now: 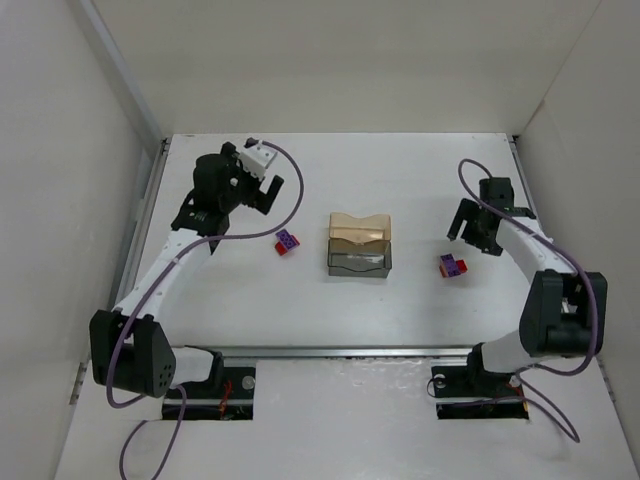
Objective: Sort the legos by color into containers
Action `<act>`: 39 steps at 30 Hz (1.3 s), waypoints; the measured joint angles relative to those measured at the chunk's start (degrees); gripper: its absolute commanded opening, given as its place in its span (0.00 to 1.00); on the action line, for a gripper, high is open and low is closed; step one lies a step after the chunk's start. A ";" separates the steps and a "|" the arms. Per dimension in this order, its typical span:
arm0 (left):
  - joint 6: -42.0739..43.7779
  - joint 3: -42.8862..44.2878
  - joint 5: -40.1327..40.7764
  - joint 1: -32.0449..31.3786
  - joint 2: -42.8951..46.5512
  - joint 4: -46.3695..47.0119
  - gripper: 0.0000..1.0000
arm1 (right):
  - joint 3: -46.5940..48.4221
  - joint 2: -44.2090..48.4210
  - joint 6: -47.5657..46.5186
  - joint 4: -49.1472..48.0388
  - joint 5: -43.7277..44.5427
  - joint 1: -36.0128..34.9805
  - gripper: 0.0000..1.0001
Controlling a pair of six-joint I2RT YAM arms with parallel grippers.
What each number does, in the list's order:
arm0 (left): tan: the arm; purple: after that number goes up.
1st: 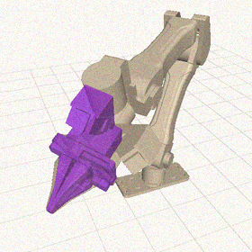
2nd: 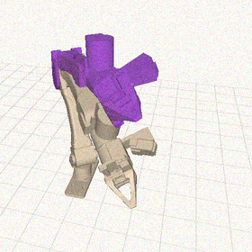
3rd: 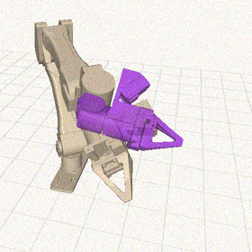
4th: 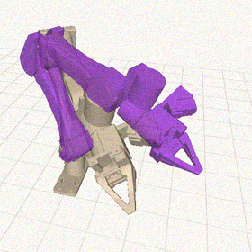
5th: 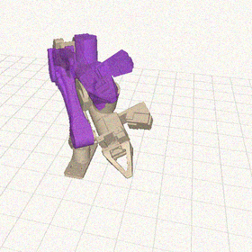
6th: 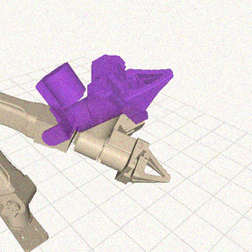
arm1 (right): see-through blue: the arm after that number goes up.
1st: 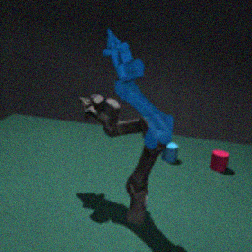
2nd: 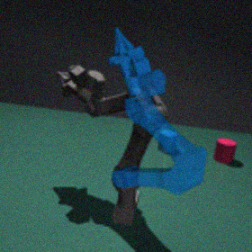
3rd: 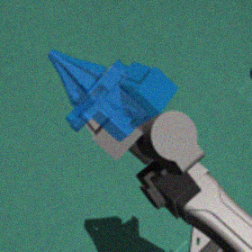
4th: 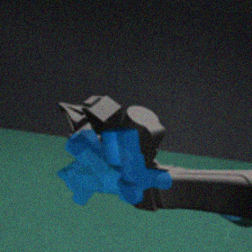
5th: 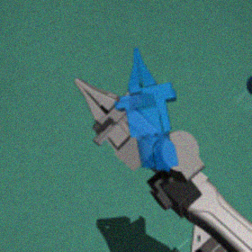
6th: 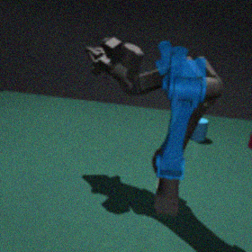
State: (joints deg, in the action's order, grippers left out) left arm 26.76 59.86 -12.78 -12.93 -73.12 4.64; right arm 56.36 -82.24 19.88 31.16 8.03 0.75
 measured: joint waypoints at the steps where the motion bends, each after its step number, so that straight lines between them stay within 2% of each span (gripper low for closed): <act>1: -0.76 -0.35 -1.01 -0.28 -0.42 -1.31 0.99 | -0.02 -1.31 -0.07 0.37 -0.70 1.36 0.86; 6: -3.89 -1.40 -3.23 -0.57 -1.01 -5.88 0.99 | 0.22 -10.21 -1.33 2.19 -4.72 2.16 0.69; 9: -4.76 -1.40 -2.34 -0.57 -0.98 -5.81 0.99 | 0.22 -12.11 -1.75 3.82 -5.88 1.75 0.69; 13: -5.29 -1.95 -0.42 -0.57 -0.94 -5.20 0.99 | 0.39 -10.14 -2.19 4.39 -5.95 -0.28 0.69; 20: -5.70 -3.17 0.90 -0.52 -0.94 -4.81 0.99 | 2.03 -6.12 -2.54 5.29 -3.96 -6.86 0.80; 28: -5.84 -3.19 1.05 -0.52 -0.94 -4.48 0.99 | 3.54 -6.60 -0.24 11.47 -2.05 -12.07 0.80; 39: -5.88 -3.26 1.51 -0.52 -0.94 -4.48 0.99 | 3.58 -9.73 3.56 15.13 2.78 -12.61 0.75</act>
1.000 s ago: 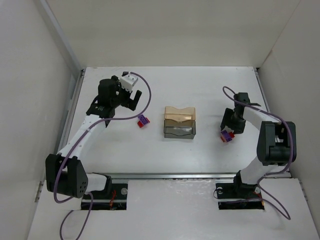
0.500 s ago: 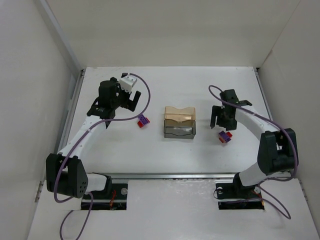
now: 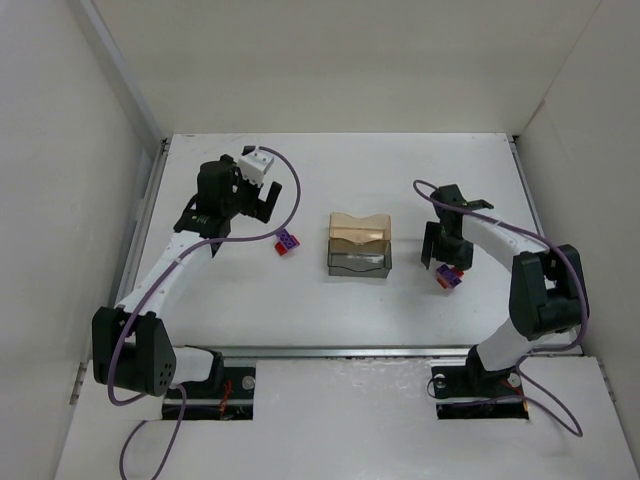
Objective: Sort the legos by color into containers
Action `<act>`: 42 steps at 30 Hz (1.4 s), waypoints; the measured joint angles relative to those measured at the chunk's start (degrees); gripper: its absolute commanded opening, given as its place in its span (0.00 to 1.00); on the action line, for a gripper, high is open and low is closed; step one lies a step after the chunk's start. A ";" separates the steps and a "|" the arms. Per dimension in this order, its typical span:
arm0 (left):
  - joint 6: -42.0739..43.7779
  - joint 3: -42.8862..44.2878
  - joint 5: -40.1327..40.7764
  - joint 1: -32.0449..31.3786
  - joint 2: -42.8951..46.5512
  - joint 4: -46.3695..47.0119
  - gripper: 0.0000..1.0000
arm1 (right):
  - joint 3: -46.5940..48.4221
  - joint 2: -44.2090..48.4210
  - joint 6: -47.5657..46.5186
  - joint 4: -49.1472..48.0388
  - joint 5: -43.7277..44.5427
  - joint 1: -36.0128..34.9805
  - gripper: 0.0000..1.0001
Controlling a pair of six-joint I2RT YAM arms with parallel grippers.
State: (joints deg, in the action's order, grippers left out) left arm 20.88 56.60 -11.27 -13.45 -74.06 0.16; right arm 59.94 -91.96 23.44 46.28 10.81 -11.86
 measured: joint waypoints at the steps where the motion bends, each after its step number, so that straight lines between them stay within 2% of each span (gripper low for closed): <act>1: 0.00 0.00 0.02 0.00 0.00 0.00 0.99 | 0.00 0.00 0.39 0.28 0.39 -0.09 0.75; 4: 0.00 0.00 0.11 0.00 0.00 0.00 0.99 | 0.00 0.00 1.55 1.42 1.55 -1.14 0.75; 10: 0.00 -0.24 0.17 0.00 0.00 0.24 0.99 | -0.90 0.11 3.43 3.43 3.15 -4.52 0.59; 11: -0.02 -0.44 0.20 0.00 0.00 0.39 0.99 | -1.03 0.11 3.67 4.02 3.28 -4.81 0.54; 14: 0.00 -0.90 0.22 0.00 0.00 0.39 0.99 | -1.05 0.11 4.37 4.72 3.89 -4.96 0.31; 15: -0.02 -1.03 0.22 0.00 0.00 0.44 0.99 | -1.05 0.11 4.68 4.87 4.00 -4.96 0.17; 16: -0.02 -1.14 0.24 0.00 0.00 0.44 0.99 | -1.05 0.11 4.81 4.92 4.13 -4.94 0.09; 18: -0.02 -1.53 0.31 0.00 0.09 0.55 0.99 | -1.05 0.11 4.87 4.96 4.24 -4.96 0.00; 24: 0.55 -1.86 -0.83 -0.07 0.35 0.17 0.99 | -0.31 0.44 3.72 5.07 3.04 -5.11 0.00; 28: 4.81 -1.27 -7.19 -0.42 0.85 -2.14 0.99 | 5.57 6.01 2.82 4.07 -2.60 -5.14 0.00; 30: 7.67 -0.11 -11.69 -1.29 0.85 -3.37 0.99 | 10.14 10.93 2.71 0.13 -6.93 -5.40 0.00; 34: 12.74 2.99 -16.98 -6.05 0.85 -1.88 0.99 | 17.35 15.82 3.41 -14.64 -20.33 -8.68 0.00; 37: 16.17 4.09 -19.41 -11.17 1.07 2.12 0.99 | 20.55 12.79 4.72 -26.14 -32.13 -13.05 0.00; 40: 18.84 4.31 -21.75 -14.27 1.27 4.90 0.99 | 23.12 6.29 5.22 -29.83 -38.21 -16.81 0.00; 42: 20.15 4.55 -22.99 -14.56 1.29 5.38 0.93 | 23.19 3.15 5.55 -30.93 -40.83 -18.21 0.00</act>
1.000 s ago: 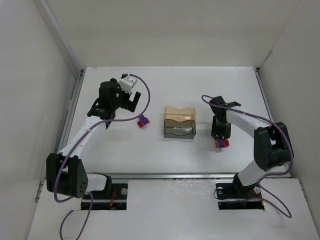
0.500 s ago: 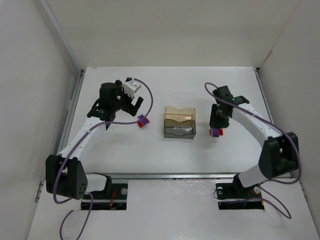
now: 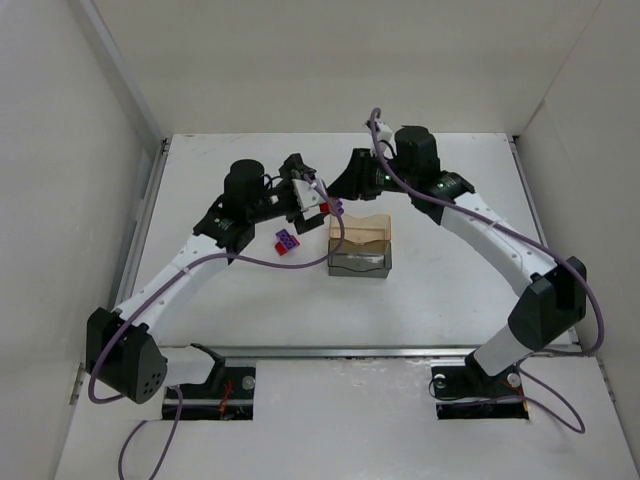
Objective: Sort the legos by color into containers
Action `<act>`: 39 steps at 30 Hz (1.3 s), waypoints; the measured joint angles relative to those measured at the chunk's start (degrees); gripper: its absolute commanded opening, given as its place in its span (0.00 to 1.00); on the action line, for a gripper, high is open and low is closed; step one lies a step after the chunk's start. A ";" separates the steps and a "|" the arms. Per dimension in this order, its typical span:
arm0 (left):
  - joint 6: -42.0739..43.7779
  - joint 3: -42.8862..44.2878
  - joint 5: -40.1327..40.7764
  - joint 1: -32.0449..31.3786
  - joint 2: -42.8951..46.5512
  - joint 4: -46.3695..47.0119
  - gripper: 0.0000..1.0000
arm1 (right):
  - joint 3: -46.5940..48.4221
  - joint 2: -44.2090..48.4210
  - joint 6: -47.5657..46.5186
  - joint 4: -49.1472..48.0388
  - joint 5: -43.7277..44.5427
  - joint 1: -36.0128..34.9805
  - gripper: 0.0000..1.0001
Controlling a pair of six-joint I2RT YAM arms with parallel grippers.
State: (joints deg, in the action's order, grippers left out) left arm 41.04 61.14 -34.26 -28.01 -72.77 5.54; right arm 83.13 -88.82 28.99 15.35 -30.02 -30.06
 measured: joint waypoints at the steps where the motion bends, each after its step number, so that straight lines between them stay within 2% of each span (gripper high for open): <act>1: 0.61 0.07 -0.55 0.02 0.00 -0.83 0.86 | 0.00 -0.96 0.20 -0.61 -0.68 -0.20 0.00; 4: 2.40 0.07 -2.14 -0.02 -0.02 -1.29 0.69 | 0.11 -1.44 0.66 -1.22 -2.21 0.00 0.00; 5: 2.97 0.09 -2.75 -0.07 0.00 -1.25 0.53 | 0.35 -1.44 0.63 -1.55 -2.56 -0.02 0.00; 6: 3.61 0.17 -3.52 -0.17 0.00 -1.66 0.47 | 0.48 -1.44 0.63 -2.21 -2.60 -0.02 0.00; 9: 5.38 0.28 -4.44 -0.61 -0.02 -2.60 0.37 | 0.87 -1.36 0.57 -3.30 -2.95 -0.04 0.00; 12: 7.15 0.35 -4.92 -0.83 0.00 -3.32 0.21 | 0.90 -1.31 0.74 -3.37 -2.78 -0.04 0.00; 14: 7.76 0.37 -4.90 -0.90 0.00 -3.50 0.02 | 0.87 -1.31 0.74 -3.30 -2.73 -0.07 0.00; 20: 7.52 0.39 -3.19 -1.60 0.00 -3.74 0.00 | -1.33 -0.04 1.53 -4.20 -2.01 0.52 0.00; 23: 5.92 0.39 0.87 -1.90 -0.22 -4.44 0.00 | -8.81 5.27 2.29 -4.92 -0.94 3.19 0.00; 27: 4.15 0.24 8.55 3.10 -2.08 -4.20 0.00 | -16.44 11.21 0.63 -0.07 8.07 6.49 0.00; 32: 1.73 -1.66 11.63 4.98 -3.91 -4.63 0.00 | -23.34 10.10 -2.71 0.46 18.40 0.31 0.00; 35: -1.29 -1.66 11.37 4.07 -4.81 -4.04 0.00 | -24.09 5.11 -4.20 0.72 24.13 -4.66 0.00; 39: -4.74 -1.66 11.28 3.58 -5.86 -2.80 0.00 | -24.04 1.07 -5.31 0.68 32.09 -7.08 0.00</act>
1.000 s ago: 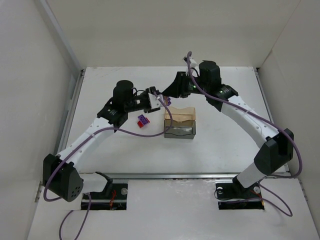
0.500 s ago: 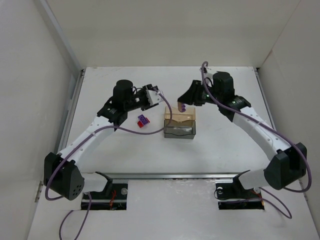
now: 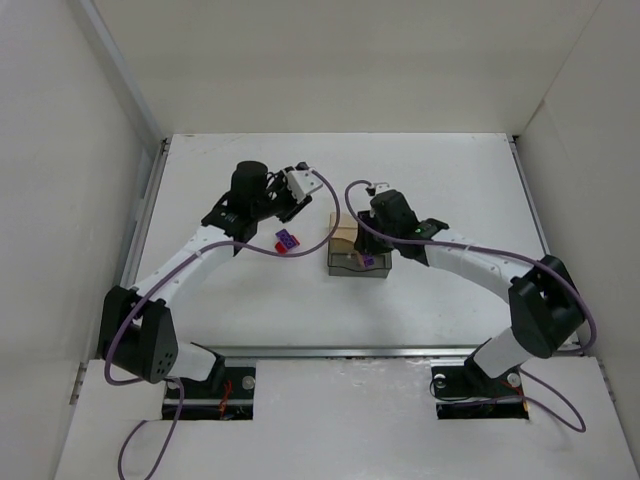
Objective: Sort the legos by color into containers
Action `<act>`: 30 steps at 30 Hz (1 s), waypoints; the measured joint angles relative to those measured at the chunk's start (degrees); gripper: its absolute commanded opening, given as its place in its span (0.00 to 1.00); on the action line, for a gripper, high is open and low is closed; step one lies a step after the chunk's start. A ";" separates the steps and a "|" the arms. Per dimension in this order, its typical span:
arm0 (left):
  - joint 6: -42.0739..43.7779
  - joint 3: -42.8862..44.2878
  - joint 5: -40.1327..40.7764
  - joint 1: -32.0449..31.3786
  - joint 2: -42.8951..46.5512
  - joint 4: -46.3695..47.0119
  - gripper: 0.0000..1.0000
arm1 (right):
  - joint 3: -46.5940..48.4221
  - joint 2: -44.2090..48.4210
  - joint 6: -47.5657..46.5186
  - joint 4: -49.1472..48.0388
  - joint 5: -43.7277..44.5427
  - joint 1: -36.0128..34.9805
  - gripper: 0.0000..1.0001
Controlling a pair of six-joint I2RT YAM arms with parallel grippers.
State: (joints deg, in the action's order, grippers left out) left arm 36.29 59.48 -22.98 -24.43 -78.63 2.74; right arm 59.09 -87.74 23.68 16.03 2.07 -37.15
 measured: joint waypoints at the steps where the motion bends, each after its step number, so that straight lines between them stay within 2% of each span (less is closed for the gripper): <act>1: -0.57 0.00 0.00 0.00 -0.24 0.31 0.00 | 0.02 -0.35 -0.31 -0.11 1.88 -0.02 0.00; 3: -1.62 0.02 0.04 0.00 -0.44 0.63 0.00 | 0.15 -0.68 -0.96 -0.17 4.31 -0.02 0.04; 7: -3.39 0.39 0.04 0.04 -0.57 1.03 0.00 | 1.77 -2.27 -4.15 -0.46 6.49 -0.09 0.33; 8: -3.72 0.48 -0.04 0.04 -0.68 1.20 0.00 | 2.01 -2.64 -5.18 -0.68 6.43 -0.24 0.44; 12: -4.42 1.14 -0.55 0.02 -1.66 1.77 0.00 | 2.03 -3.15 -8.50 -0.66 4.72 -0.85 0.48; 14: -4.48 1.86 -0.66 -0.02 -2.58 2.10 0.00 | 1.64 -2.82 -9.40 -1.09 3.85 -0.94 0.58; 15: -4.48 2.23 -0.79 -0.11 -3.02 2.16 0.00 | 1.20 -2.40 -9.84 -1.22 3.37 -0.98 0.70; 17: -4.44 3.06 -1.11 -0.50 -4.09 2.43 0.00 | 0.35 -1.29 -10.82 -1.25 2.58 -1.03 0.82; 18: -4.39 3.41 -1.46 -0.79 -4.70 2.58 0.00 | 0.04 -0.68 -11.21 -1.25 2.32 -1.05 0.96; 20: -4.33 4.44 -2.19 -1.64 -6.14 2.64 0.00 | -0.07 0.61 -11.98 -1.11 2.16 -1.09 0.99; 26: -4.15 7.82 -6.32 -5.16 -11.74 2.99 0.00 | -0.04 7.58 -12.52 -1.60 3.39 -0.70 0.99; 30: -4.31 7.96 -10.08 -6.71 -14.32 3.21 0.00 | -0.09 13.77 -12.13 -2.23 3.02 3.21 0.99</act>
State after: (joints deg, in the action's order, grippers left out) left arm 31.99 67.44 -33.06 -31.14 -92.95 5.96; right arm 59.00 -73.97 11.55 13.80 5.08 -33.93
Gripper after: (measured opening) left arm 0.344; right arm 0.990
